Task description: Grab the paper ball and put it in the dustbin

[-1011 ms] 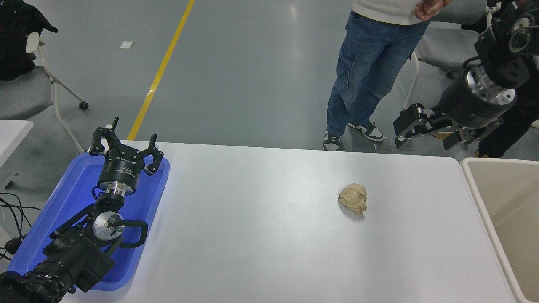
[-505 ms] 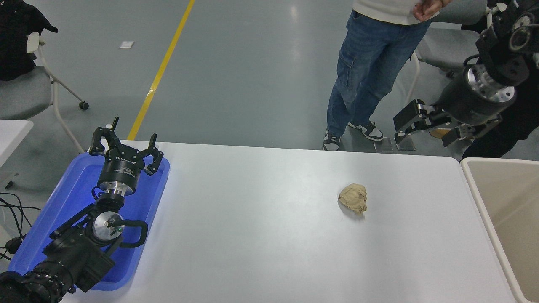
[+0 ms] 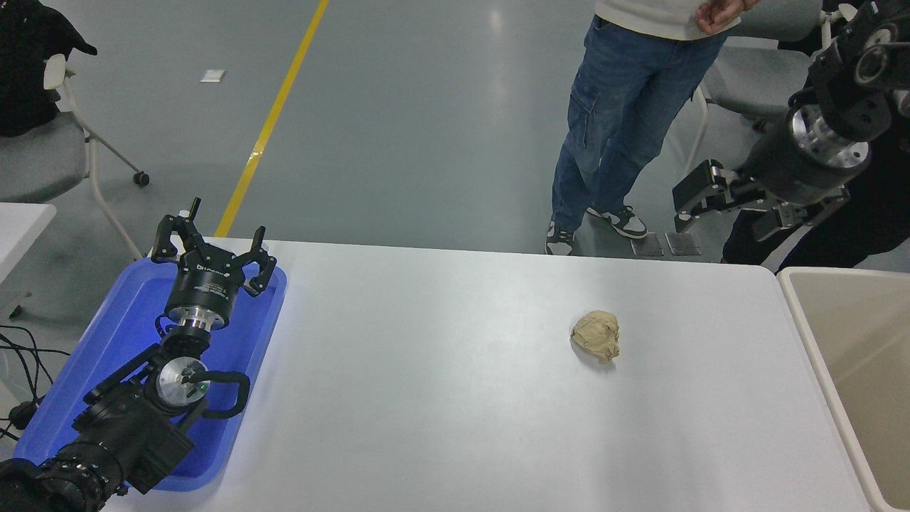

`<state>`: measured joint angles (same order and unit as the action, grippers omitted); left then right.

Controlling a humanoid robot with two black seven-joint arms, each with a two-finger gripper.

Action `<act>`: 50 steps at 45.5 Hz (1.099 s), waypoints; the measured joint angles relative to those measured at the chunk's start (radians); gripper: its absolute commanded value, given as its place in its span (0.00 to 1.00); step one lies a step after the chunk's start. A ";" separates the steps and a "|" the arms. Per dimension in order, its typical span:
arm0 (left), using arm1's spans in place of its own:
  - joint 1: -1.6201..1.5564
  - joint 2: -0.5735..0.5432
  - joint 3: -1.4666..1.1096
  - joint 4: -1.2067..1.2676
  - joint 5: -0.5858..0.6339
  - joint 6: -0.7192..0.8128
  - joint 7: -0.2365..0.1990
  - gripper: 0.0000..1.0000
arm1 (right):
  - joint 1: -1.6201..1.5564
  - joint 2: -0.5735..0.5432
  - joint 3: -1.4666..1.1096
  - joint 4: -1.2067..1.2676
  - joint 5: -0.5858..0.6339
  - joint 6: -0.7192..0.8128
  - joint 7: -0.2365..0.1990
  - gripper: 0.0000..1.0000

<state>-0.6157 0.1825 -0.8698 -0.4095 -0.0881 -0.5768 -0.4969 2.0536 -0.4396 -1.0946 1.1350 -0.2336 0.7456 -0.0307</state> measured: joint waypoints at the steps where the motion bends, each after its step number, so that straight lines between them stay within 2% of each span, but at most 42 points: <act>1: 0.000 0.000 0.000 0.000 0.000 0.000 0.000 1.00 | -0.009 0.001 0.004 -0.005 0.000 -0.010 0.000 1.00; 25: 0.000 0.000 0.000 0.000 0.000 0.000 -0.001 1.00 | -0.294 0.125 0.126 -0.138 -0.013 -0.358 0.000 1.00; 50: 0.000 0.000 0.000 0.000 0.000 0.000 -0.001 1.00 | -0.616 0.316 0.198 -0.358 -0.020 -0.547 0.004 1.00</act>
<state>-0.6155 0.1825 -0.8698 -0.4096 -0.0879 -0.5768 -0.4976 1.4381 -0.1235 -0.8963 0.7769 -0.2531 0.1986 -0.0263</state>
